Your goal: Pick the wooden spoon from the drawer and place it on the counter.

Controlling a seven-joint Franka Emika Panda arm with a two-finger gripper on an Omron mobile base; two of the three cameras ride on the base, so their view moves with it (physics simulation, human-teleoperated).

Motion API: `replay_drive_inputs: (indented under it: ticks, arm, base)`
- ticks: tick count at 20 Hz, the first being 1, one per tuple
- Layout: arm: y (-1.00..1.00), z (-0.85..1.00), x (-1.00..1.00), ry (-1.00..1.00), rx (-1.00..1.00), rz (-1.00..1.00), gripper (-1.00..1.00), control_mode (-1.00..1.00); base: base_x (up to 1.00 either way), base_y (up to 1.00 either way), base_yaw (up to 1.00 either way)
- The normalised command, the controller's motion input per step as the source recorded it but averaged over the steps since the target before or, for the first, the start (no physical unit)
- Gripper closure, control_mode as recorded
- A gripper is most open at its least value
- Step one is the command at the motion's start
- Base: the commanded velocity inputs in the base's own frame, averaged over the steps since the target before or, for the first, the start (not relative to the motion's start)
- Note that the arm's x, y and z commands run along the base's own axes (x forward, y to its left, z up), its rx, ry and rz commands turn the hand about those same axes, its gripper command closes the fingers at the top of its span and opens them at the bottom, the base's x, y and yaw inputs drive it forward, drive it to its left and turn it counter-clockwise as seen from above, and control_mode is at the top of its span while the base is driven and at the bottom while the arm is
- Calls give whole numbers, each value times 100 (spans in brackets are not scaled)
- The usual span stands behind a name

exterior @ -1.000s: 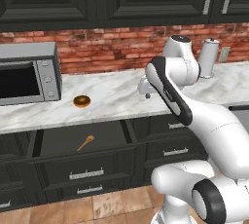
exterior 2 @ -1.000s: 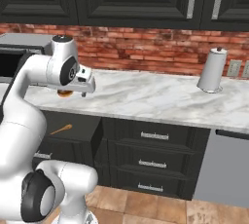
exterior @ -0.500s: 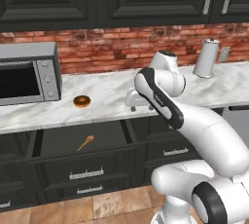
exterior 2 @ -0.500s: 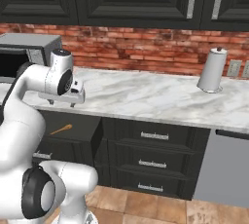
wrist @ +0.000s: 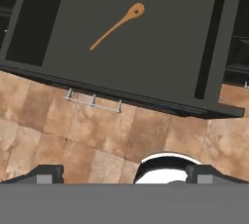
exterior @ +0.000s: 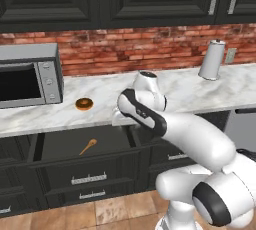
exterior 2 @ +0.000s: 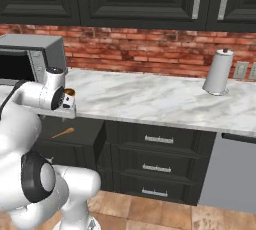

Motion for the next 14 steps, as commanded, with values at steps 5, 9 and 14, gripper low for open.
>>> replay_drive_inputs:
  ticks: [5, 9, 14]
  arm:
    - [51, -89, 48, 0, -8, -1, -100, -100]
    - [34, -66, 36, -6, -15, -1, -100, -100]
    - [16, -48, 34, -3, -11, 0, -100, -100]
  base:
    - [0, 0, 0]
    - [0, 0, 0]
    - [0, 0, 0]
